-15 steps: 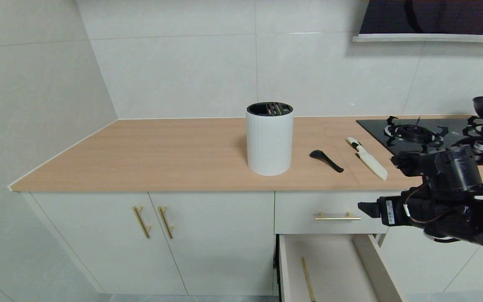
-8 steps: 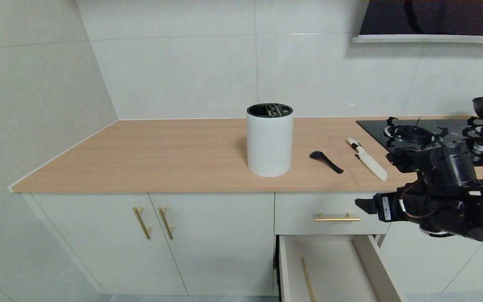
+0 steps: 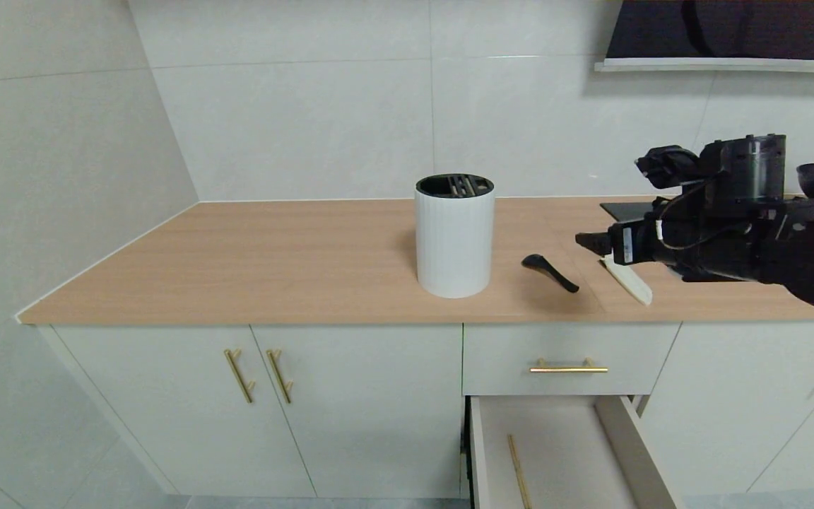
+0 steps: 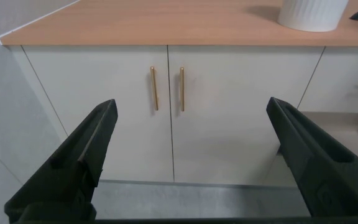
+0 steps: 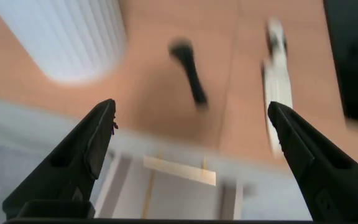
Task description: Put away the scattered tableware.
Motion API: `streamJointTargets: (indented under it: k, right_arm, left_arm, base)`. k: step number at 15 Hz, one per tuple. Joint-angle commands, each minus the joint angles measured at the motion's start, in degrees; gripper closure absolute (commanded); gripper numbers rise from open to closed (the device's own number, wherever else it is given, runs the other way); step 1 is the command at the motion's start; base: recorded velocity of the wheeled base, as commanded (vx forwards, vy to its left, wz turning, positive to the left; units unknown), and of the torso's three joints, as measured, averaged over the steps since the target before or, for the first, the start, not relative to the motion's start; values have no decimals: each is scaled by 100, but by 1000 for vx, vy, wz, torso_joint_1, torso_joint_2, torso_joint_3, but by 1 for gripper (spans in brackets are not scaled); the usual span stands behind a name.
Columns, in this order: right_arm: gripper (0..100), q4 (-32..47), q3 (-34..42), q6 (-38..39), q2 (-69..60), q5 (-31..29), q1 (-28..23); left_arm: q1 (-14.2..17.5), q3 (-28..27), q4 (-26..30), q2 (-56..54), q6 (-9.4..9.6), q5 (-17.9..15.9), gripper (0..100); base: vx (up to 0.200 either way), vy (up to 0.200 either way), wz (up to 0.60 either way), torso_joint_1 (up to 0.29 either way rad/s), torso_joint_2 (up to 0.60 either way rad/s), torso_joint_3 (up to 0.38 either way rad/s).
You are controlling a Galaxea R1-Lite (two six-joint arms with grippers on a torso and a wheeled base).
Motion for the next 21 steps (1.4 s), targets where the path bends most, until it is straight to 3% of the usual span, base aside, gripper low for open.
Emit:
streamJointTargets:
  k: [1,4,8,21]
  right_arm:
    - [0,-8,-862,-91,989,455,-219]
    - [0,-87,-458,-109,1261,842,-509]
    - [0,-668,-528,-91,1569,1431,-693]
    - [0,-808,-1451,-126,3010,1431,-693]
  left_arm:
    - [0,0,-2,0,-4,0,0]
    - [0,0,-2,0,-4,0,0]
    - [0,0,-2,0,-4,9,0]
    - [0,0,-2,0,-4,9,0]
  base:
    - [0,0,0,0,0,0]
    - [0,0,0,0,0,0]
    - [0,0,0,0,0,0]
    - [0,0,0,0,0,0]
